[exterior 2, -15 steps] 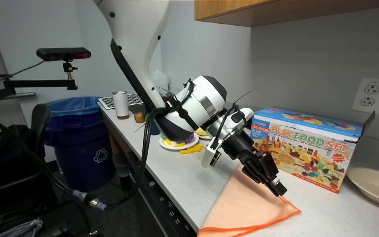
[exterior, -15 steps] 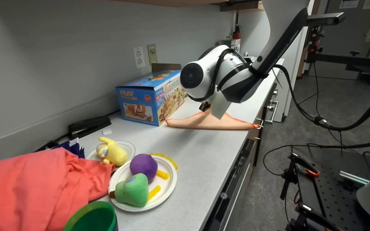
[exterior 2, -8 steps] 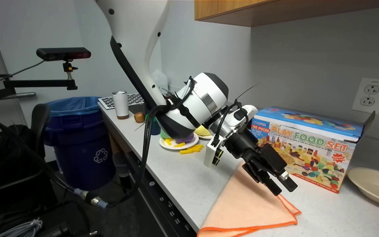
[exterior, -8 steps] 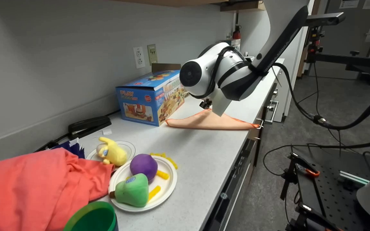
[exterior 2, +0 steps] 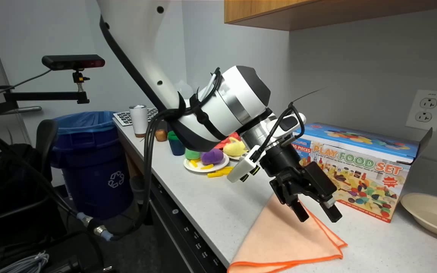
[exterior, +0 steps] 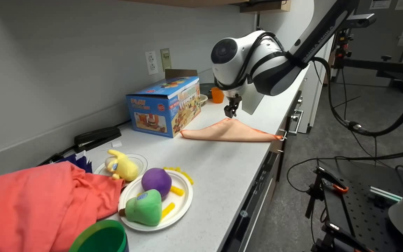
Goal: Fold the cloth on the counter
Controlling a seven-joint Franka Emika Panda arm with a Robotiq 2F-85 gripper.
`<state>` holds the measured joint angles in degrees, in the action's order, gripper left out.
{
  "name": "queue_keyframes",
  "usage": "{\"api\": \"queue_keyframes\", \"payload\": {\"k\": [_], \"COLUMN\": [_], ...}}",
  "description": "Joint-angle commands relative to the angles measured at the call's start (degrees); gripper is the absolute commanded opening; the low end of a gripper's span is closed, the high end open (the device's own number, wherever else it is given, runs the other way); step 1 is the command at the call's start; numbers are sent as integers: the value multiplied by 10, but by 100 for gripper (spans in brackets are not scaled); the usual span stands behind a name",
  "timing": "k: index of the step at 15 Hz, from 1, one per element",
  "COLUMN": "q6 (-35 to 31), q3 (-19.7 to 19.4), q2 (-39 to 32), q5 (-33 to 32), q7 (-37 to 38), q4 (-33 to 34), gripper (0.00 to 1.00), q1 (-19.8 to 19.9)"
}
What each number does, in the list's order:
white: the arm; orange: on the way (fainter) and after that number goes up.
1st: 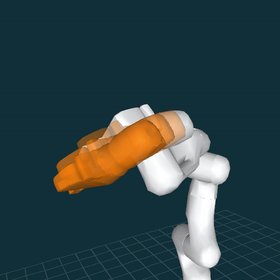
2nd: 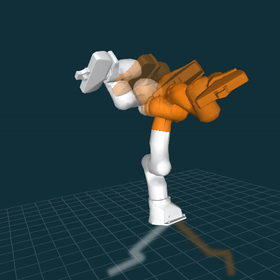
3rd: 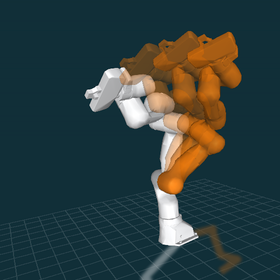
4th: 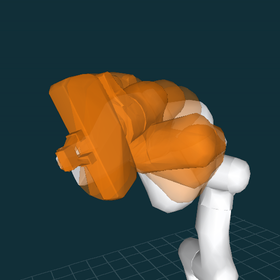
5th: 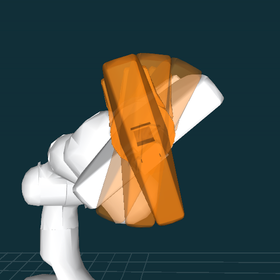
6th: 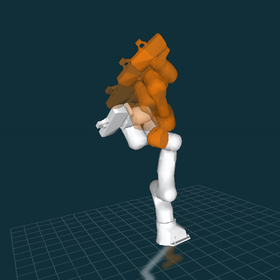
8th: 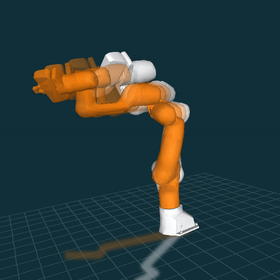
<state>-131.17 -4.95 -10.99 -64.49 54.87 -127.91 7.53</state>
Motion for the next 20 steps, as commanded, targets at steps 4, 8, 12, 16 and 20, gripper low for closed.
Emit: {"api": "queue_keyframes", "payload": {"k": [4, 8, 12, 16, 20], "q6": [-98, -47, -59, -66, -78], "q3": [-17, -21, -25, -23, -27], "q2": [71, 71, 55, 70, 93], "q5": [169, 227, 212, 237, 275], "q7": [-203, -244, -228, -270, -343], "q4": [-81, -98, -90, -96, -121], "gripper": [100, 100, 100, 100, 100], "q1": [19, 3, 2, 5, 12]}}
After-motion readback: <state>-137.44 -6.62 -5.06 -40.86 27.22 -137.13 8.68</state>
